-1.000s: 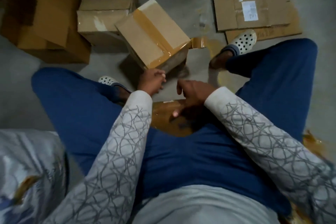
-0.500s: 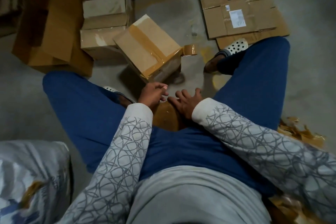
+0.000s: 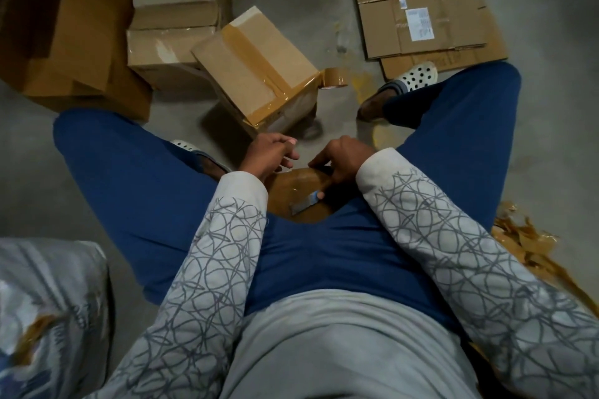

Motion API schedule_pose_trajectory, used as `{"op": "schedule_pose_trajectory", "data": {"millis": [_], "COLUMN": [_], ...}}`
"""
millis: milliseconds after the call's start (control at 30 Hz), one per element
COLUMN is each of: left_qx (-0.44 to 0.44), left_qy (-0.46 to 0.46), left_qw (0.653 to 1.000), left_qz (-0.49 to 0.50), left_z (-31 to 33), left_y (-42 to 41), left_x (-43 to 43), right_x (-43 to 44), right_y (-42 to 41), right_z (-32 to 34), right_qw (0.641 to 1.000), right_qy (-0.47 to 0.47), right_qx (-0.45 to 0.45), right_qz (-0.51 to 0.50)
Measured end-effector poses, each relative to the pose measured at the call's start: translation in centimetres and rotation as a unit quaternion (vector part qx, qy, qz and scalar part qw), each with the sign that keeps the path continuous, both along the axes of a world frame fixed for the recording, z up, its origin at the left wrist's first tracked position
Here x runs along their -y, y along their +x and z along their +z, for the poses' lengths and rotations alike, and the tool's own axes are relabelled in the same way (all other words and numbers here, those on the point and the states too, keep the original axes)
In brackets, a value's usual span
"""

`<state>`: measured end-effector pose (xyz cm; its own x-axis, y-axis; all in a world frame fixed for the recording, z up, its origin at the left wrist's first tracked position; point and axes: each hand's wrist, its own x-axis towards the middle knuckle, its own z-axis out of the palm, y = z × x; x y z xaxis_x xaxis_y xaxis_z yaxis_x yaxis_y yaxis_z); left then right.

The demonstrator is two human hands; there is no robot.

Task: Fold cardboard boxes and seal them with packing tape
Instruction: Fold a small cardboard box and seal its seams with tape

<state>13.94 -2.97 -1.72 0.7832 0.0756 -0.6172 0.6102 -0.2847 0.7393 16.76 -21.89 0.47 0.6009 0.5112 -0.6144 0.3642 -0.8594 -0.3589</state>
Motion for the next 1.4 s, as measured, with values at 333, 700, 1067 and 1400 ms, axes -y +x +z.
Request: {"op": "schedule_pose_trajectory", "data": {"millis": [333, 700, 1067, 1400], "left_qx": [-0.013, 0.031, 0.104, 0.042], "left_qy": [-0.001, -0.012, 0.067, 0.114], "left_qw": [1.0, 0.999, 0.97, 0.991], "left_qz": [-0.007, 0.02, -0.21, -0.05], "left_z": [0.4, 1.4, 2.2, -4.4], "left_y": [0.0, 0.4, 7.7, 16.1], "left_x": [0.4, 0.8, -0.2, -0.6], "right_x": [0.4, 1.1, 2.6, 4.0], "right_y": [1.3, 2.2, 6.7, 15.8], "right_z": [-0.7, -1.7, 0.2, -4.9], "right_qw": [0.992, 0.977, 0.957, 0.946], "right_qy": [0.084, 0.153, 0.2, 0.046], "right_qx": [0.027, 0.119, 0.112, 0.064], "right_qz": [-0.09, -0.085, -0.176, -0.314]}}
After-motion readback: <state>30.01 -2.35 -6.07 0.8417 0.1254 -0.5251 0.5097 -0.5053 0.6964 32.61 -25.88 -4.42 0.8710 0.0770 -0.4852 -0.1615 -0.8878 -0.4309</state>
